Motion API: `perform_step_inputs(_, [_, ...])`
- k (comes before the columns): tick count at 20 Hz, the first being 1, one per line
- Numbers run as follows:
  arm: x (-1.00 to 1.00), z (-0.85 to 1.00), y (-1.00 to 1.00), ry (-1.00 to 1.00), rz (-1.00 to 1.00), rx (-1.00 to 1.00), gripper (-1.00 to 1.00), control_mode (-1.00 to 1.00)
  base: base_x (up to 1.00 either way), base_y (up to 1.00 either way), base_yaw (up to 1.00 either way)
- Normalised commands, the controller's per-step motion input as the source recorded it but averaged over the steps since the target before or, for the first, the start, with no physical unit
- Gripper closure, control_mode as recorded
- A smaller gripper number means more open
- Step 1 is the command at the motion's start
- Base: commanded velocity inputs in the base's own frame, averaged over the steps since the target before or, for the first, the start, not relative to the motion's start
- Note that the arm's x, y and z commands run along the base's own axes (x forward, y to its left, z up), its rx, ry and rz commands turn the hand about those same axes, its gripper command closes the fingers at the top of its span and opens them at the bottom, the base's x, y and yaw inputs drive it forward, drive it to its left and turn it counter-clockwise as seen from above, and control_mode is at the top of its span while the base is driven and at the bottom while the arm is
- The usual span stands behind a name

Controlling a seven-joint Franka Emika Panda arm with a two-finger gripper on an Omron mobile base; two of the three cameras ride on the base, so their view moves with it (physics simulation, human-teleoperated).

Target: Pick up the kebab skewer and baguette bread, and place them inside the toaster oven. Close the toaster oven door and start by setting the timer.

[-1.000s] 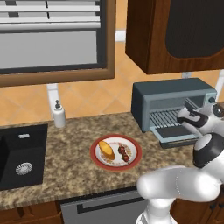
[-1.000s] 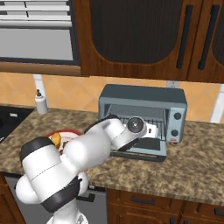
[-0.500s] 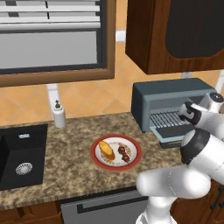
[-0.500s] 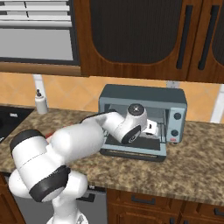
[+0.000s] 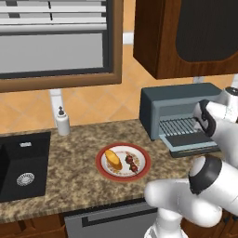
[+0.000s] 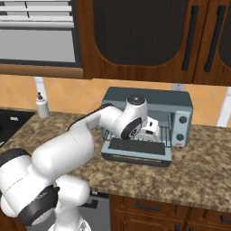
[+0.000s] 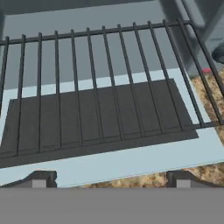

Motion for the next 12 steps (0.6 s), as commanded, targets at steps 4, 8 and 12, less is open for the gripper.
perform_step_inputs(4, [-0.61,0.21,1.0,0.05,0.0,0.0,-1.0,-1.0,0.0,0.0,0.0])
perform_step_inputs(8, [-0.37,0.0,1.0,0.1,0.0,0.0,-1.0,-1.0,0.0,0.0,0.0])
perform_step_inputs(12, [-0.15,0.0,1.0,0.09,0.0,0.0,-1.0,-1.0,0.0,0.0,0.0])
